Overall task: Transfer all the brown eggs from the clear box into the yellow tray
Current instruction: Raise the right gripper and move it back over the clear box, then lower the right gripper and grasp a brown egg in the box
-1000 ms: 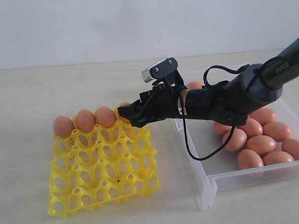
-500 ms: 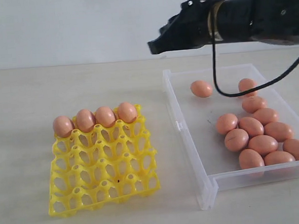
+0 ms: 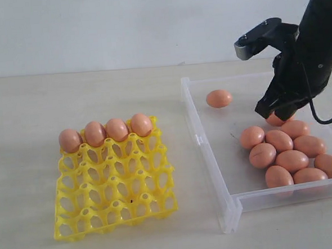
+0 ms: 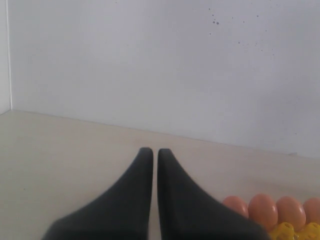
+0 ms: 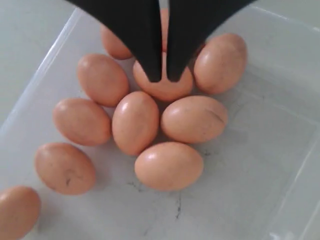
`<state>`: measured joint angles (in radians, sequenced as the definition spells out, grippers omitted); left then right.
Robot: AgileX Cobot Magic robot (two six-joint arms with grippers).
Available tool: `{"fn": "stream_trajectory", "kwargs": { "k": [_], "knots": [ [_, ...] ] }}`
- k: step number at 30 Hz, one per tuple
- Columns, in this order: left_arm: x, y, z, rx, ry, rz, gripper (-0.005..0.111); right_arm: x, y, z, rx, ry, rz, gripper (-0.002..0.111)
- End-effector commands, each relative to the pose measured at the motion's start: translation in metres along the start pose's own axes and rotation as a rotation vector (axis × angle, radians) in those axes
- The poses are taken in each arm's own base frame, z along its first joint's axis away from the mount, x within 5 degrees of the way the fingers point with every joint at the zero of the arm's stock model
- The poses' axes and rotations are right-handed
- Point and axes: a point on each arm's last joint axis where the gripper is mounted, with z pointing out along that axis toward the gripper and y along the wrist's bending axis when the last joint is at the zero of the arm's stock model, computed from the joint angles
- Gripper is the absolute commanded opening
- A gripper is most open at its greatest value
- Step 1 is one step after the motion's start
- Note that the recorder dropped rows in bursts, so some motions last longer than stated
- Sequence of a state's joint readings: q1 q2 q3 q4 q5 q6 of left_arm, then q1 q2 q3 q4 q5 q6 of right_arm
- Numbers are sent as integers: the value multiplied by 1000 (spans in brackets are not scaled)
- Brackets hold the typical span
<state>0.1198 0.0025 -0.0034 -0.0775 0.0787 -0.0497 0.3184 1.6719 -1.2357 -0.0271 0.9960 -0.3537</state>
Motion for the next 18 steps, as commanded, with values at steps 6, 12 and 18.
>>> {"fn": "stream_trajectory", "kwargs": {
  "k": [6, 12, 18],
  "knots": [
    [1, 0, 0, 2, -1, -18, 4, -13, -13, 13, 72, -60, 159, 0],
    [1, 0, 0, 2, -1, -18, 4, -3, -16, 40, 90, 129, 120, 0],
    [1, 0, 0, 2, -1, -18, 4, -1, -15, 63, 62, 222, 100, 9]
  ]
}}
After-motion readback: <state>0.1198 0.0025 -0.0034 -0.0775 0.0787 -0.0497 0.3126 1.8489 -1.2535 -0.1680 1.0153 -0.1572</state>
